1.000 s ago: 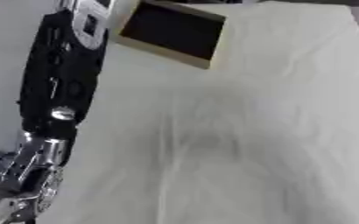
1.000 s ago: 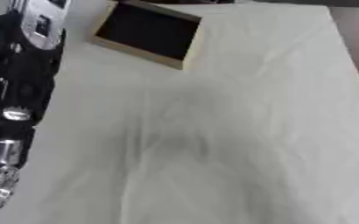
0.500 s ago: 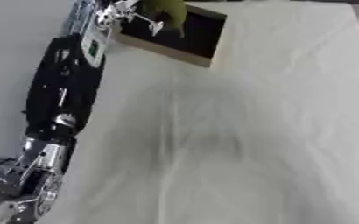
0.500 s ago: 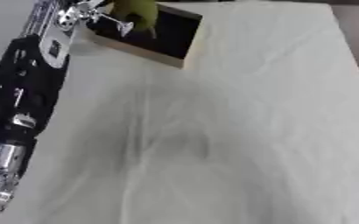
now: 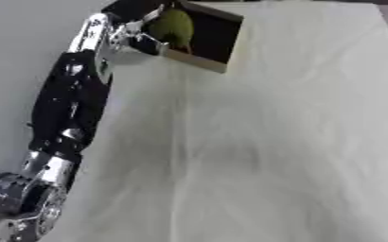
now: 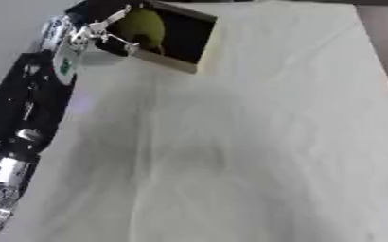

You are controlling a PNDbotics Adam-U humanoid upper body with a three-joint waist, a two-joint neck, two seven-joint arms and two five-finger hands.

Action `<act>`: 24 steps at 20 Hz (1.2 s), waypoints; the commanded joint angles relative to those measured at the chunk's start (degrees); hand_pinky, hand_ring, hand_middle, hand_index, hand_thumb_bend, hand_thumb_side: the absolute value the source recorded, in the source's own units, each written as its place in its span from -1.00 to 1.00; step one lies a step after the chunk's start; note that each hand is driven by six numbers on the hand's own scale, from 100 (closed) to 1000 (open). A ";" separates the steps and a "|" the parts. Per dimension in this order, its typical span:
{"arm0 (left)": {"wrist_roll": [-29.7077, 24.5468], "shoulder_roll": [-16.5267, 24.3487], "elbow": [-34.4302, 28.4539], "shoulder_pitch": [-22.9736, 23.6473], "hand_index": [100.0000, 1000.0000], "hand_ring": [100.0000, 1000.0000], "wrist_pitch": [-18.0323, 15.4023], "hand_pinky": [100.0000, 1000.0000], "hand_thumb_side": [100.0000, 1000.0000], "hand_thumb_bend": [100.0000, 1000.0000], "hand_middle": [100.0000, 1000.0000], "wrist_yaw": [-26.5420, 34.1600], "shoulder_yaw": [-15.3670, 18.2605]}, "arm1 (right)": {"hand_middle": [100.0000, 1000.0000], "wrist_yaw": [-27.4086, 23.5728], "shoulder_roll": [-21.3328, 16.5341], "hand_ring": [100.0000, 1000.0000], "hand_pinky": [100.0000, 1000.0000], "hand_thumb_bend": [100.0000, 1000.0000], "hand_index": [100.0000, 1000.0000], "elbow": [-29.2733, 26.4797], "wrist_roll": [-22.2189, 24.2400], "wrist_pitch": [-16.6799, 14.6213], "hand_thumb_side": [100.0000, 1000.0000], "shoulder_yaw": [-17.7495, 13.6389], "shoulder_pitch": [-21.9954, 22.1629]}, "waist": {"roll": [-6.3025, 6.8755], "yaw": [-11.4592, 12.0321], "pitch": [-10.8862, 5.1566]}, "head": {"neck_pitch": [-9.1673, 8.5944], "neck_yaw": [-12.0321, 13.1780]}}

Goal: Pick up objects on the table and place them in the box.

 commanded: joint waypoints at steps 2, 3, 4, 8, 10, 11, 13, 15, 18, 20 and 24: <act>2.49 0.91 -0.20 -1.30 0.94 0.67 1.05 0.73 0.08 -0.54 0.69 -2.71 0.63 | 0.11 0.00 -1.07 0.41 0.54 -1.00 0.49 -0.92 -0.03 0.16 0.00 -0.31 -0.63 | 0.07 -0.20 -1.24 | -0.69 0.02; 3.17 0.94 -0.26 -1.29 0.95 0.70 1.46 0.76 0.12 -0.50 0.70 -3.40 0.65 | 0.11 0.00 -1.06 0.41 0.54 -1.00 0.49 -0.92 -0.01 0.20 0.01 -0.28 -0.63 | 0.10 -0.20 -1.24 | -0.70 0.00; 3.83 0.94 -0.30 -1.27 0.96 0.73 1.81 0.78 0.15 -0.47 0.72 -4.05 0.66 | 0.11 0.00 -1.04 0.41 0.54 -1.00 0.49 -0.92 0.04 0.24 0.01 -0.24 -0.63 | 0.12 -0.18 -1.25 | -0.72 -0.04; 5.99 0.81 -0.40 -1.25 0.98 0.79 2.23 0.81 0.09 -0.43 0.75 -5.49 0.57 | 0.11 -0.04 -1.07 0.41 0.54 -1.00 0.49 -0.92 0.16 0.28 0.01 -0.15 -0.63 | 0.11 -0.15 -1.33 | -0.77 0.00; 6.54 0.75 -0.60 -1.31 0.96 0.79 2.08 0.80 0.03 -0.45 0.74 -5.33 0.53 | 0.11 -0.08 -1.09 0.41 0.54 -1.00 0.49 -0.92 0.20 0.27 0.01 -0.11 -0.63 | 0.07 -0.12 -1.37 | -0.73 0.03; 6.67 0.75 -0.72 -1.34 0.96 0.78 2.00 0.80 -0.01 -0.47 0.73 -5.15 0.51 | 0.11 -0.10 -1.10 0.41 0.53 -1.00 0.49 -0.92 0.23 0.26 0.00 -0.09 -0.64 | 0.07 -0.10 -1.39 | -0.68 0.04; 6.80 0.76 -1.08 -1.33 0.95 0.77 1.87 0.79 -0.07 -0.51 0.72 -4.66 0.47 | 0.11 -0.13 -1.14 0.41 0.54 -1.00 0.49 -0.92 0.24 0.26 0.01 -0.07 -0.63 | 0.07 -0.02 -1.43 | -0.60 0.00; 6.90 0.77 -1.90 -1.30 0.94 0.76 1.74 0.79 -0.13 -0.55 0.72 -3.87 0.39 | 0.11 -0.13 -1.19 0.41 0.54 -1.00 0.49 -0.92 0.28 0.28 0.01 -0.04 -0.58 | 0.09 0.07 -1.47 | -0.57 -0.05; 7.55 0.86 -5.01 -1.80 0.92 0.71 1.34 0.76 -0.40 -0.71 0.70 -1.80 0.18 | 0.11 -0.07 -1.31 0.41 0.54 -1.00 0.49 -0.92 0.33 0.34 0.01 -0.01 -0.42 | 0.22 0.21 -1.63 | -0.25 -0.20; 7.76 0.89 -7.84 -2.04 0.88 0.67 0.92 0.74 0.03 -1.00 0.70 -0.04 -0.09 | 0.11 -0.02 -1.49 0.41 0.53 -1.00 0.49 -0.92 0.29 0.33 0.04 -0.05 -0.33 | 0.38 0.34 -1.77 | 0.06 -0.38; 9.50 1.32 -13.57 -2.40 0.79 0.60 -0.78 0.70 -0.64 -1.00 0.67 3.49 -0.76 | 0.11 0.16 -2.37 0.40 0.53 -1.00 0.48 -0.92 -0.15 0.16 -0.02 -0.45 0.02 | 0.91 1.02 -2.34 | 1.37 -1.49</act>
